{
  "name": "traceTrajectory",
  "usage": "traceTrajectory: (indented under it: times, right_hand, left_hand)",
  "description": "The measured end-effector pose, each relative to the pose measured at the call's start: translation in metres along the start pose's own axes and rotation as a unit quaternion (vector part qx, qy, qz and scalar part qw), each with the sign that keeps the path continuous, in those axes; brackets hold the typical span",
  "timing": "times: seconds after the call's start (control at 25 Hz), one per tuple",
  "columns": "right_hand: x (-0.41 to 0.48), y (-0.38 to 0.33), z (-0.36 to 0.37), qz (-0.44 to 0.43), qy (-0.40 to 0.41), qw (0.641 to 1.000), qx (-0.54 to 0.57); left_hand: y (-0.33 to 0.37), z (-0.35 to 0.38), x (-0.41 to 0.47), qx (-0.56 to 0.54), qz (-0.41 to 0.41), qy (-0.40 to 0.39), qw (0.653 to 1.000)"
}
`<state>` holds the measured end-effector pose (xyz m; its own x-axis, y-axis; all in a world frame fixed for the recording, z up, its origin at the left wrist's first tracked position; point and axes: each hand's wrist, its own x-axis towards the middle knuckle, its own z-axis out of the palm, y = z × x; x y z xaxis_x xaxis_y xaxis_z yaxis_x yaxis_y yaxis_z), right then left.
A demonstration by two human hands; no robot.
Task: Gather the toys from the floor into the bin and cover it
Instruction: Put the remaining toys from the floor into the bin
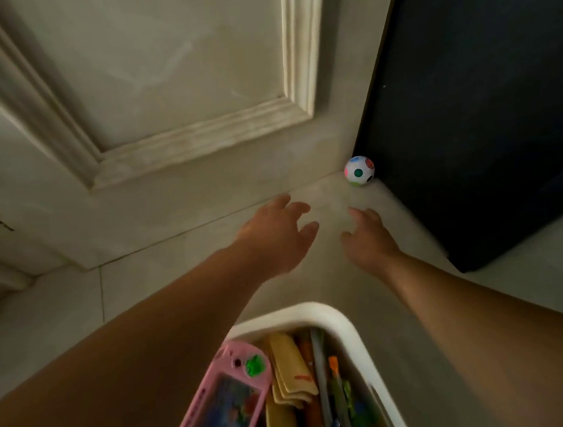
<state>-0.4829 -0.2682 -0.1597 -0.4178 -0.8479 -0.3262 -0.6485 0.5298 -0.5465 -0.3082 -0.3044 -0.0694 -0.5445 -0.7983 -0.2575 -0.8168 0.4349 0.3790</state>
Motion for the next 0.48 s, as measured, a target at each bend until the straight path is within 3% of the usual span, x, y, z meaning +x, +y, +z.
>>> traceTrajectory:
  times: [0.2, 0.32, 0.48]
  right_hand:
    - [0.06, 0.024, 0.001, -0.019, -0.033, 0.997, -0.069]
    - [0.086, 0.03, -0.002, -0.026, -0.041, 0.995, -0.083]
    - [0.109, 0.024, -0.007, -0.039, -0.022, 0.982, -0.185]
  left_hand:
    - [-0.035, 0.027, 0.037, 0.047, -0.1, -0.161, 0.981]
    - [-0.046, 0.044, 0.043, 0.03, -0.118, -0.187, 0.975]
    - [-0.047, 0.059, 0.037, 0.002, -0.097, -0.191, 0.977]
